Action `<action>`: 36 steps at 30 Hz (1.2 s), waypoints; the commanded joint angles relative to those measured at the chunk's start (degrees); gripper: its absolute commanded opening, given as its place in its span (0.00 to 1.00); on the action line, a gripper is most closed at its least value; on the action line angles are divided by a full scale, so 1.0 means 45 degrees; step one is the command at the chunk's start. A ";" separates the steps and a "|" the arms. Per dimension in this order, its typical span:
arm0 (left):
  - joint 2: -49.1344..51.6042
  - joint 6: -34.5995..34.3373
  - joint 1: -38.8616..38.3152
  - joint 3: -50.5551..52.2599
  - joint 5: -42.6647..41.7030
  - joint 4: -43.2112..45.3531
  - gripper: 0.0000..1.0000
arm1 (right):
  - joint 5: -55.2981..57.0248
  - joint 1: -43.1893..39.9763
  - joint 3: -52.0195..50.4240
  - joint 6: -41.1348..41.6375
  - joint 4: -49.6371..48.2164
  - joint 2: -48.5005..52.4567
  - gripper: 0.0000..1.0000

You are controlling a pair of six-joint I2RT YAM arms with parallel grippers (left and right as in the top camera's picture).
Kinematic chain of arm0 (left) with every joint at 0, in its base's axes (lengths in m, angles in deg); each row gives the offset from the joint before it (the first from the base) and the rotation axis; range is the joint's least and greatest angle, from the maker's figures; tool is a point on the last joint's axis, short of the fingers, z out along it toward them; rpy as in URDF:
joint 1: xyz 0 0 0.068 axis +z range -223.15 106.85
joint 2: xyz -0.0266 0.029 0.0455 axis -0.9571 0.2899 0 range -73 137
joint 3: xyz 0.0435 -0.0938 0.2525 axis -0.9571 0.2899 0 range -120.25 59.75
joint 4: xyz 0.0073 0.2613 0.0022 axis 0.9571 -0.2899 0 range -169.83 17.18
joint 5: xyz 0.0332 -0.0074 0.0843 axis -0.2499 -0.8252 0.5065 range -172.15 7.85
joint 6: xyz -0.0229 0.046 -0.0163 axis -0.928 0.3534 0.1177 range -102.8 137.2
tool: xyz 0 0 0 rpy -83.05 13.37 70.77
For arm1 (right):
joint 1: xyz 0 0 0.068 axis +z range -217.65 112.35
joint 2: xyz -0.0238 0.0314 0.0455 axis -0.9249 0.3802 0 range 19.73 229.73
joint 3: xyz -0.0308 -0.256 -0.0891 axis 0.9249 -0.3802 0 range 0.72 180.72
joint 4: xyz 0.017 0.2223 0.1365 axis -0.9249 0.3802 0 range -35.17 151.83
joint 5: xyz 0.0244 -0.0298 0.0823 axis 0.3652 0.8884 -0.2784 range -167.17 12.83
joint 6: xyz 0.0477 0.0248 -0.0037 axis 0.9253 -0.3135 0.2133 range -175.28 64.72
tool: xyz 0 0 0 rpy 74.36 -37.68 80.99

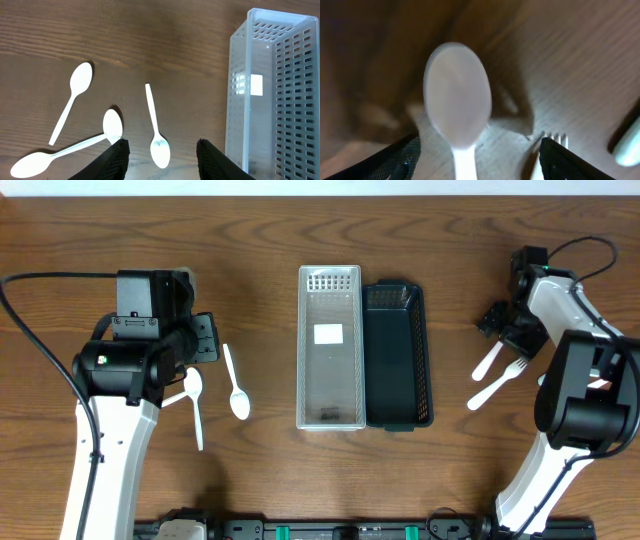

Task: Pack container

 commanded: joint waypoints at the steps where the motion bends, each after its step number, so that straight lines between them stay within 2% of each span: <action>1: 0.0068 0.0024 -0.0019 -0.0306 -0.0078 -0.0039 0.47 | -0.0219 -0.0053 0.0078 0.0117 -0.0039 0.0393 0.80; 6: 0.0068 0.0024 -0.0019 -0.0306 -0.0078 -0.0034 0.47 | -0.0238 -0.0053 0.0078 0.0029 -0.0053 0.0442 0.74; 10: 0.0068 0.0024 -0.0019 -0.0306 -0.0078 -0.0034 0.47 | -0.0466 -0.0053 0.0078 0.0034 -0.0058 0.0442 0.54; 19: 0.0068 0.0024 -0.0019 -0.0306 -0.0078 -0.0039 0.47 | -0.0753 -0.0044 0.0068 0.0029 -0.0092 0.0447 0.34; 22: 0.0068 0.0024 -0.0019 -0.0306 -0.0078 -0.0039 0.47 | -0.0753 -0.0044 0.0034 0.0029 -0.0092 0.0447 0.21; 30: 0.0068 0.0024 -0.0019 -0.0306 -0.0078 -0.0039 0.47 | -0.0753 -0.0039 -0.0185 0.0029 -0.0102 0.0447 0.17; 36: 0.0068 0.0024 -0.0019 -0.0306 -0.0078 -0.0039 0.47 | -0.0743 -0.0039 -0.0180 0.0010 -0.0112 0.0447 0.07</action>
